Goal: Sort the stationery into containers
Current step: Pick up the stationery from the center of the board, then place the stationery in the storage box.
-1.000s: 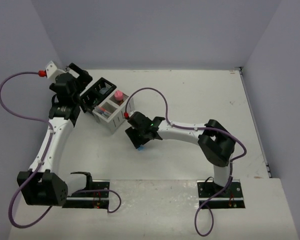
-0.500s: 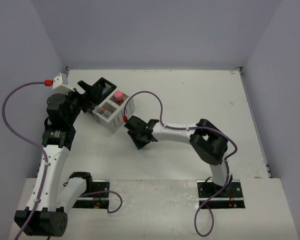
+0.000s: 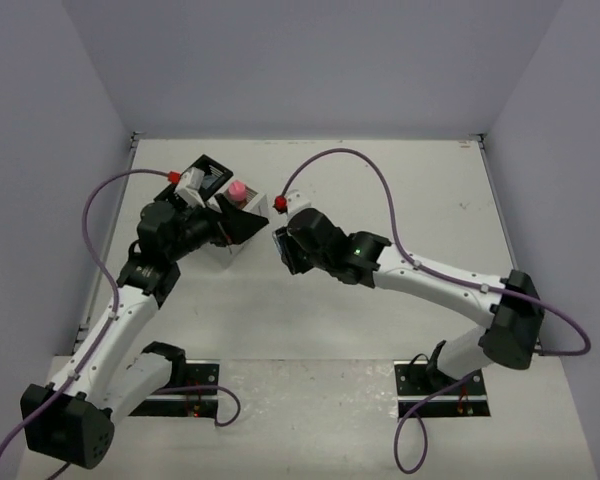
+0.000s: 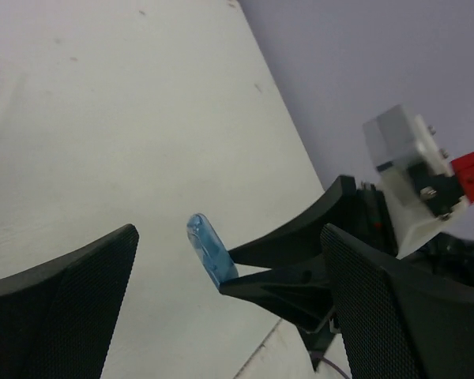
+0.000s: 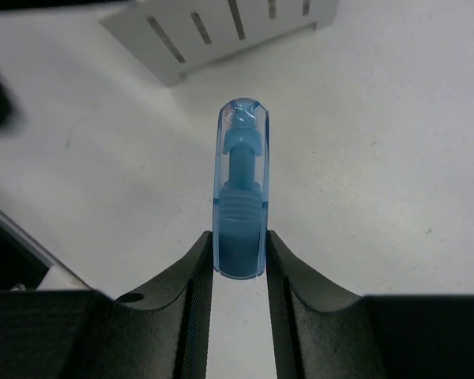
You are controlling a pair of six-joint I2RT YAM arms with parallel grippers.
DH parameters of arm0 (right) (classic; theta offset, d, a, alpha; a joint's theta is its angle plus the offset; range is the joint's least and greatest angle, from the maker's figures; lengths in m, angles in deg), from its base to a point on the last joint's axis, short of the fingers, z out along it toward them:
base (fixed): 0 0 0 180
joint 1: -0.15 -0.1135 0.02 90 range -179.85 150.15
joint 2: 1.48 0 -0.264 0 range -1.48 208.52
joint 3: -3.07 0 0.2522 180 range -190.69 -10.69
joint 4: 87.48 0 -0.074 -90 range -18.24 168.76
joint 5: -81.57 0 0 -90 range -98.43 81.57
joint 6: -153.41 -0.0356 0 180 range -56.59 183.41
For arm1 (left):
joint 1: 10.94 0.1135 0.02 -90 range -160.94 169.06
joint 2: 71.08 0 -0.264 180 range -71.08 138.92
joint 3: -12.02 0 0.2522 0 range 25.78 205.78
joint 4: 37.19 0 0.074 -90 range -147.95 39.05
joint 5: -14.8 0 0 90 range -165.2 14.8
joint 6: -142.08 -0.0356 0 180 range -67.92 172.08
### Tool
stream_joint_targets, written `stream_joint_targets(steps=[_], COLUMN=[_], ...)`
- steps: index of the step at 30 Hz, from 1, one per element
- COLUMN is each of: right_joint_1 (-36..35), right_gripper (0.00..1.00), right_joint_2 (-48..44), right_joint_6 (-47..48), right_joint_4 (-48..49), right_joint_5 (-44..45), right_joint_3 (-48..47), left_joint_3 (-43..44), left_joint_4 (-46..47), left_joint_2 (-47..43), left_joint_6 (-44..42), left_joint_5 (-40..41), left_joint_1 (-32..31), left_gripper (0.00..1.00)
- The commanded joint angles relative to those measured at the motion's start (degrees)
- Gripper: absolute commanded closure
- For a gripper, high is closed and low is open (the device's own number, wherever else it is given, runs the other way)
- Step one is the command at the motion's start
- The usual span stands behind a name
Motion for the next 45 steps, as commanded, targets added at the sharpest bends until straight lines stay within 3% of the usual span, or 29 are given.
stream_joint_targets(steps=[1,5,12,14,16,17,18,19,20,21,22,23,25,27,31,37,45], right_joint_1=[-0.19,-0.64,-1.17,-1.23,-1.23,-1.20,-1.17,-1.20,-1.11,-0.98,-0.73,0.00,0.74,1.40,1.59,1.66,1.67], right_gripper=[1.00,1.00,1.00,1.00,0.93,0.73,0.36,0.06,0.01,0.01,0.01,0.01,0.01,0.01,0.01,0.01,0.01], right_joint_2=[-7.08,-9.06,-11.44,-11.76,-12.36,-12.72,-13.25,-14.09,-15.24,-16.41,-17.17,-17.95,-19.44,-20.90,-23.45,-31.77,-38.49], right_joint_6=[2.32,2.88,2.65,2.59,2.54,2.65,2.59,2.39,2.10,1.64,1.28,0.85,-0.28,-1.20,-1.11,-0.07,1.32], right_joint_4=[5.47,4.25,5.83,6.46,7.21,7.61,8.08,8.32,8.34,8.40,8.41,8.33,8.39,8.41,8.41,10.29,10.96], right_joint_5=[-0.33,1.07,0.96,1.06,1.97,2.84,3.83,4.95,6.43,8.70,10.05,10.65,10.57,10.45,10.56,11.24,9.91], right_joint_3=[0.64,-0.29,0.71,1.11,1.71,2.28,3.03,4.18,5.92,7.74,9.12,11.45,13.52,16.48,20.03,25.51,28.32], left_joint_3=[-0.18,-1.87,-1.90,-1.43,-0.37,0.45,2.19,5.57,10.74,14.33,16.07,18.03,18.83,17.33,17.84,16.44,17.36], left_joint_4=[11.92,16.21,18.84,19.77,19.74,19.26,17.48,12.11,2.75,-4.67,-7.22,-9.55,-9.49,-4.41,0.54,5.88,4.90], left_joint_2=[2.25,3.54,7.76,9.00,10.11,10.48,10.75,11.06,11.40,11.53,11.54,12.17,13.86,16.06,22.05,26.25,32.52], left_joint_6=[4.85,7.23,7.97,8.00,7.04,5.69,3.14,-1.19,-7.11,-10.51,-12.38,-13.50,-14.05,-14.23,-13.41,-14.67,-11.78], left_joint_5=[-2.68,-1.12,1.26,1.14,1.39,1.98,3.51,8.64,19.71,31.33,32.62,45.71,60.08,67.97,76.09,80.61,74.60], left_joint_1=[-6.49,-10.23,-13.41,-13.96,-14.17,-13.94,-13.36,-12.68,-11.83,-10.41,-10.25,-8.68,-5.61,-3.10,0.96,3.63,8.73], left_gripper=[0.05,0.32,0.65,0.88,1.00,1.00,1.00,1.00,1.00,1.00,1.00,1.00,1.00,1.00,1.00,1.00,0.96])
